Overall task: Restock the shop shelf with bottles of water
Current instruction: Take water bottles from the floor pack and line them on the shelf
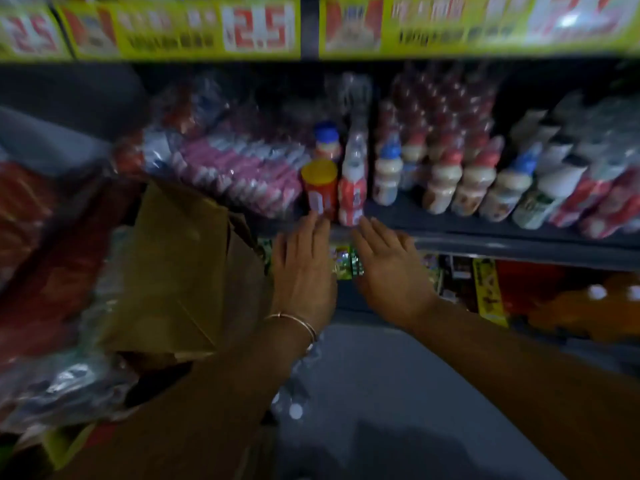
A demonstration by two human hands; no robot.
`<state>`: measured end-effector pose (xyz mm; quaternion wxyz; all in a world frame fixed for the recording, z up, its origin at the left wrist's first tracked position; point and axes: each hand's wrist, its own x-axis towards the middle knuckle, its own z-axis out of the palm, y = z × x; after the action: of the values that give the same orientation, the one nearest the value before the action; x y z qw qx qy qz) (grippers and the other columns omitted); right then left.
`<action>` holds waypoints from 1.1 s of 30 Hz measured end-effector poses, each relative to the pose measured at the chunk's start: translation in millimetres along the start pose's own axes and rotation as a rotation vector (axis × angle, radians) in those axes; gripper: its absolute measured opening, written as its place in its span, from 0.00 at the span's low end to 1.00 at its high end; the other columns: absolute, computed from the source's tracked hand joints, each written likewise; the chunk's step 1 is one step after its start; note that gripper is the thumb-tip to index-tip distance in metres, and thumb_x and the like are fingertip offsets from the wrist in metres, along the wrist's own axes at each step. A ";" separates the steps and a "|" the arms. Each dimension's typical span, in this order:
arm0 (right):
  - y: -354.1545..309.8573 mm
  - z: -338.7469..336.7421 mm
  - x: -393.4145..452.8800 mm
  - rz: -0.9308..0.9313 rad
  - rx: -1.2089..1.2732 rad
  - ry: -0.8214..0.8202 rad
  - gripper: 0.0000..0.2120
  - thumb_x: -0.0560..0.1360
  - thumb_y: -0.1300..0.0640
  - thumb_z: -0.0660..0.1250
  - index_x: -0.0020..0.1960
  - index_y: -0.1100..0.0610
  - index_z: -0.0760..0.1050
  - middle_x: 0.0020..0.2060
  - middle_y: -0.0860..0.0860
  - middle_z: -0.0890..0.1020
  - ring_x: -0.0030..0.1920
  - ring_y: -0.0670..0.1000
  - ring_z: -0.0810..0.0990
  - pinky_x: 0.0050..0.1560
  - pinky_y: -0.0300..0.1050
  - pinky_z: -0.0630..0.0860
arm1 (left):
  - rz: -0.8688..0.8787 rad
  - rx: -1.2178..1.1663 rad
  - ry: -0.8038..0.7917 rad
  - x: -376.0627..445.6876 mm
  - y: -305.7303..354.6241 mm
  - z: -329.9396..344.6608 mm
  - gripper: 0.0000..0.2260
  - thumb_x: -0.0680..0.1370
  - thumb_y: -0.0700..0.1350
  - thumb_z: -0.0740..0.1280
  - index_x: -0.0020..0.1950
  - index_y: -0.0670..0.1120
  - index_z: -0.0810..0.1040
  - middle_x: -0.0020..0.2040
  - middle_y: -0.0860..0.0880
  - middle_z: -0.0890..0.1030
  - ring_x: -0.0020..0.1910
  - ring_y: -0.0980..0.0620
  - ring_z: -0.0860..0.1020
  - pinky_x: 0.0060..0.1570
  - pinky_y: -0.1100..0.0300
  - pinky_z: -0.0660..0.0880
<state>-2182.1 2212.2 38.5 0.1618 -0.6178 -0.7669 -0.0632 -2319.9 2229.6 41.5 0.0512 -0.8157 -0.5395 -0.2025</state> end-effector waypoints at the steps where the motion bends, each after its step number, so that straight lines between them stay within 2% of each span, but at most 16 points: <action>1: -1.5 26.9 -7.9 0.007 0.011 -0.023 0.33 0.51 0.62 0.80 0.56 0.66 0.78 0.58 0.63 0.79 0.57 0.62 0.80 0.49 0.56 0.77 | 0.004 0.007 -0.008 -13.1 -8.0 25.2 0.38 0.57 0.39 0.77 0.66 0.39 0.71 0.66 0.39 0.73 0.63 0.40 0.73 0.60 0.39 0.71; 4: -7.3 108.9 -31.9 0.035 0.051 -0.147 0.36 0.49 0.59 0.81 0.56 0.65 0.78 0.56 0.63 0.80 0.55 0.63 0.80 0.46 0.57 0.78 | 0.002 0.017 -0.041 -54.9 -33.1 98.0 0.34 0.62 0.42 0.74 0.67 0.42 0.69 0.67 0.42 0.72 0.64 0.43 0.72 0.59 0.43 0.72; 6: -12.8 161.1 -47.1 0.058 0.072 -0.252 0.39 0.48 0.53 0.83 0.56 0.65 0.79 0.57 0.62 0.80 0.54 0.62 0.81 0.45 0.54 0.78 | -0.025 0.039 -0.062 -80.3 -48.5 142.3 0.29 0.64 0.42 0.69 0.65 0.42 0.72 0.65 0.42 0.75 0.61 0.44 0.76 0.57 0.45 0.74; 8: -19.5 206.8 -60.3 0.085 0.098 -0.351 0.41 0.56 0.48 0.81 0.64 0.64 0.73 0.65 0.61 0.74 0.62 0.61 0.75 0.54 0.54 0.74 | -0.041 0.035 -0.098 -103.5 -65.2 184.6 0.27 0.63 0.41 0.72 0.62 0.40 0.75 0.62 0.40 0.77 0.57 0.42 0.79 0.55 0.43 0.75; 9: -21.6 229.7 -67.0 0.076 0.107 -0.398 0.40 0.65 0.47 0.76 0.71 0.62 0.66 0.70 0.59 0.67 0.68 0.60 0.69 0.62 0.52 0.68 | -0.045 0.036 -0.118 -113.5 -74.0 204.6 0.28 0.61 0.41 0.75 0.61 0.39 0.76 0.61 0.39 0.78 0.55 0.41 0.79 0.53 0.42 0.75; 11: -24.0 273.0 -80.4 0.071 0.147 -0.505 0.37 0.74 0.45 0.66 0.75 0.57 0.54 0.74 0.55 0.60 0.71 0.57 0.60 0.67 0.48 0.59 | -0.053 0.043 -0.159 -131.8 -90.0 240.4 0.35 0.57 0.44 0.81 0.61 0.37 0.76 0.59 0.37 0.78 0.53 0.39 0.80 0.53 0.41 0.74; 15: -30.7 342.8 -94.6 0.097 0.226 -0.570 0.39 0.73 0.43 0.66 0.76 0.56 0.51 0.71 0.53 0.64 0.69 0.56 0.61 0.66 0.48 0.59 | -0.015 0.023 -0.231 -161.9 -115.8 297.7 0.38 0.60 0.43 0.80 0.64 0.40 0.66 0.56 0.37 0.79 0.50 0.39 0.81 0.52 0.42 0.77; 17: -33.9 372.7 -94.9 0.091 0.277 -0.605 0.41 0.72 0.44 0.69 0.76 0.54 0.51 0.71 0.53 0.65 0.68 0.56 0.62 0.65 0.48 0.61 | -0.048 -0.002 -0.239 -172.1 -124.2 320.0 0.37 0.59 0.42 0.80 0.64 0.41 0.67 0.57 0.37 0.78 0.53 0.37 0.79 0.53 0.39 0.76; 19: -36.9 396.4 -92.9 0.092 0.328 -0.634 0.43 0.70 0.45 0.71 0.76 0.52 0.50 0.72 0.53 0.62 0.68 0.56 0.62 0.66 0.48 0.62 | -0.052 0.061 -0.253 -178.7 -129.4 335.6 0.34 0.56 0.44 0.81 0.59 0.39 0.73 0.55 0.38 0.80 0.52 0.39 0.80 0.52 0.42 0.77; 21: -37.9 415.7 -90.9 0.090 0.360 -0.642 0.44 0.69 0.46 0.72 0.76 0.51 0.51 0.72 0.54 0.62 0.69 0.56 0.62 0.66 0.50 0.64 | -0.036 0.138 -0.252 -182.4 -135.3 348.7 0.29 0.57 0.47 0.80 0.55 0.40 0.76 0.50 0.41 0.82 0.47 0.43 0.82 0.50 0.49 0.78; 22: -38.2 422.8 -89.9 0.100 0.369 -0.640 0.43 0.69 0.47 0.73 0.76 0.51 0.53 0.71 0.54 0.63 0.68 0.56 0.63 0.66 0.51 0.65 | -0.039 0.154 -0.253 -183.6 -138.9 354.5 0.28 0.58 0.47 0.80 0.55 0.40 0.77 0.51 0.42 0.82 0.48 0.43 0.82 0.52 0.49 0.77; 24: -39.1 431.4 -89.0 0.132 0.373 -0.622 0.40 0.69 0.47 0.73 0.74 0.51 0.57 0.69 0.55 0.65 0.67 0.56 0.64 0.65 0.52 0.66 | -0.051 0.173 -0.246 -185.8 -143.6 364.0 0.29 0.58 0.48 0.79 0.56 0.41 0.77 0.53 0.42 0.81 0.52 0.42 0.80 0.59 0.47 0.70; 25: -39.8 433.9 -89.1 0.142 0.371 -0.616 0.39 0.69 0.48 0.73 0.73 0.51 0.58 0.68 0.55 0.65 0.66 0.56 0.64 0.65 0.52 0.67 | -0.054 0.194 -0.227 -187.3 -144.6 366.7 0.28 0.58 0.48 0.79 0.55 0.42 0.78 0.53 0.42 0.81 0.51 0.43 0.81 0.59 0.47 0.70; 28: -41.7 438.4 -91.6 0.153 0.370 -0.603 0.38 0.69 0.49 0.73 0.72 0.52 0.58 0.68 0.54 0.64 0.66 0.56 0.64 0.64 0.52 0.67 | -0.058 0.223 -0.178 -186.4 -141.0 365.1 0.27 0.54 0.49 0.80 0.50 0.43 0.81 0.48 0.45 0.83 0.46 0.46 0.82 0.49 0.49 0.78; 31: -42.9 440.4 -96.4 0.163 0.391 -0.599 0.39 0.70 0.51 0.73 0.73 0.54 0.56 0.69 0.53 0.65 0.66 0.55 0.65 0.64 0.50 0.67 | -0.041 0.213 -0.181 -187.9 -142.9 365.2 0.29 0.53 0.47 0.81 0.52 0.42 0.80 0.49 0.43 0.82 0.48 0.44 0.82 0.50 0.46 0.77; 33: -42.8 441.5 -97.7 0.189 0.421 -0.585 0.35 0.70 0.52 0.73 0.71 0.53 0.60 0.67 0.52 0.68 0.65 0.55 0.68 0.60 0.49 0.69 | -0.045 0.231 -0.177 -190.1 -145.0 365.7 0.28 0.54 0.46 0.81 0.52 0.44 0.80 0.49 0.45 0.82 0.48 0.46 0.82 0.50 0.47 0.77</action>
<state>-2280.6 2242.8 -403.8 0.0645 -0.6312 -0.7163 0.2904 -2413.8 2236.6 -385.2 0.0923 -0.8068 -0.5797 -0.0675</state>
